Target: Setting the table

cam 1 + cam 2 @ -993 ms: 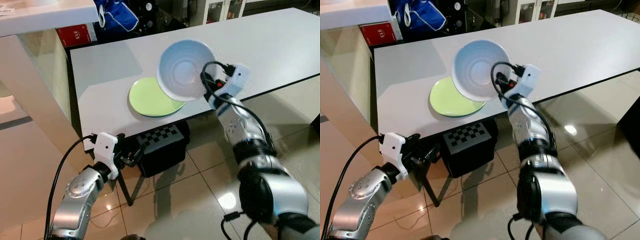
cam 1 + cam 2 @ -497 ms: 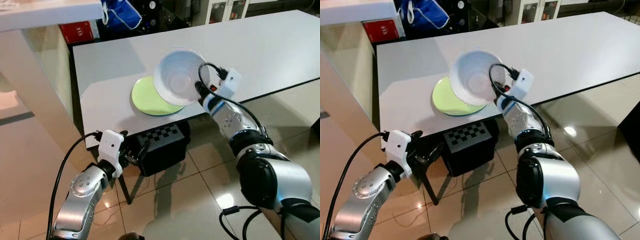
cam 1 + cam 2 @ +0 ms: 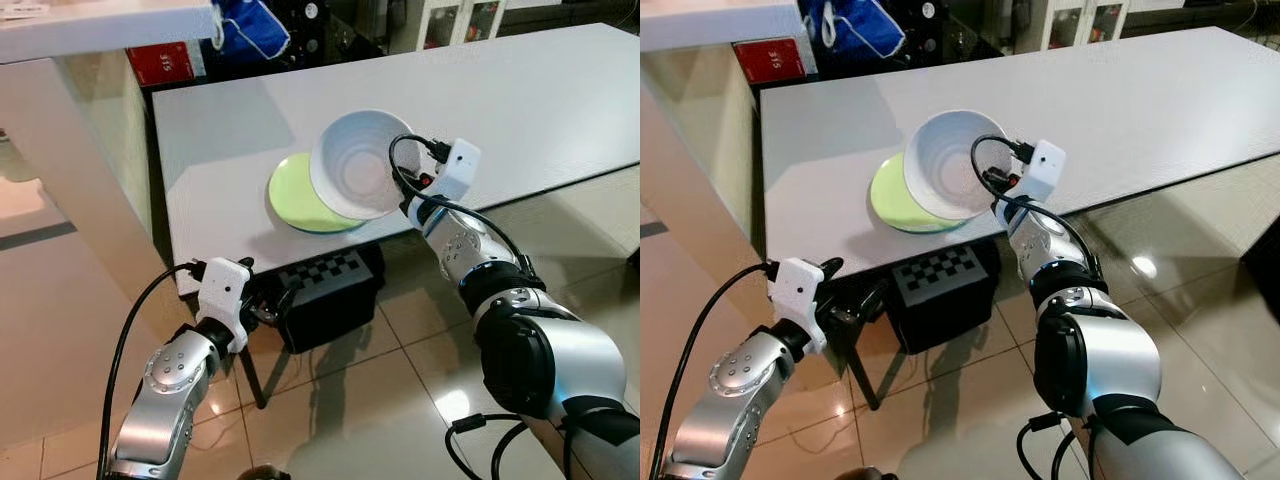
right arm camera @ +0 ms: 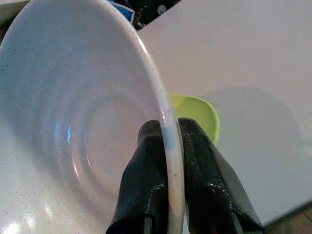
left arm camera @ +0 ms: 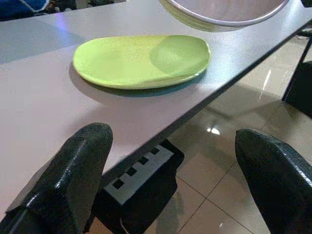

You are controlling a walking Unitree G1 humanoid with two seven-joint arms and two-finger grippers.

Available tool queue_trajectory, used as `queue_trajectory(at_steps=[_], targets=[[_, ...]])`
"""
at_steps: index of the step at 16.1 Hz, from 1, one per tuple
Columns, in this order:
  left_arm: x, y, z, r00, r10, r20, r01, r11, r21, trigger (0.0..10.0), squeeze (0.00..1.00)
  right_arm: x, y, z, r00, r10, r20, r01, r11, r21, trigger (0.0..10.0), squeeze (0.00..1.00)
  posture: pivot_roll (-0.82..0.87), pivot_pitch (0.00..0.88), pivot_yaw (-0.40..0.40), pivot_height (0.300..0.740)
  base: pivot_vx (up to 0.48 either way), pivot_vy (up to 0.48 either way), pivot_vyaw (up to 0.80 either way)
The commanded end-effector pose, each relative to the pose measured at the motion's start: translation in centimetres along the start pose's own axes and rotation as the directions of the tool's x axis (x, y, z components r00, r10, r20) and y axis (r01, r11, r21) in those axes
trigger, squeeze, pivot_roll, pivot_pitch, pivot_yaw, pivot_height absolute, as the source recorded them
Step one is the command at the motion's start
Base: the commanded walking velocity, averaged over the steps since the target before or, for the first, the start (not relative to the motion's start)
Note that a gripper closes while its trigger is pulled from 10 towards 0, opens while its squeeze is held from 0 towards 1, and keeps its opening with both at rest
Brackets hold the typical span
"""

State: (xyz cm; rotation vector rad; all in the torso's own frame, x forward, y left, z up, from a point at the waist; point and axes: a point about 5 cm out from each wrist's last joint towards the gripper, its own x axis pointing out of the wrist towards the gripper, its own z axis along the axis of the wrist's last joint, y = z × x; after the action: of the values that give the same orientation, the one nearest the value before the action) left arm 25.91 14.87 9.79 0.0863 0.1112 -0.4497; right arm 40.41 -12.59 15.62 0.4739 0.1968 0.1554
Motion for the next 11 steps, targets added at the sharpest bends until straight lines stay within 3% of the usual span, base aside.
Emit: queue_trajectory(at_steps=[1,4,8,11], targets=[[-0.10,0.33,0.17,1.000,0.017,0.004,-0.017,1.000,0.025,10.0,0.00,0.20,0.81,0.64,0.999,0.031,0.030,-0.030,0.999,-0.021,0.0,0.00,0.09,0.000,0.014,0.740,0.311,0.368,0.00],[0.04,0.37,-0.01,1.000,0.022,0.003,-0.022,0.999,0.036,10.0,0.00,0.19,0.83,0.53,0.999,0.037,0.030,-0.036,0.999,-0.033,0.0,0.00,0.09,0.000,0.014,0.740,0.337,0.338,0.00],[0.32,0.50,-0.28,1.000,0.025,-0.005,-0.025,0.997,0.078,10.0,0.00,0.18,0.97,0.35,0.998,0.048,0.028,-0.047,0.998,-0.049,0.0,0.00,0.09,0.000,0.016,0.740,0.000,0.000,0.00],[0.32,0.52,-0.53,1.000,0.021,-0.011,-0.020,0.996,0.083,10.0,0.00,0.16,0.90,-0.03,0.999,0.036,0.019,-0.035,0.999,-0.009,0.0,0.00,0.09,0.000,0.021,0.740,0.000,0.000,0.00]])
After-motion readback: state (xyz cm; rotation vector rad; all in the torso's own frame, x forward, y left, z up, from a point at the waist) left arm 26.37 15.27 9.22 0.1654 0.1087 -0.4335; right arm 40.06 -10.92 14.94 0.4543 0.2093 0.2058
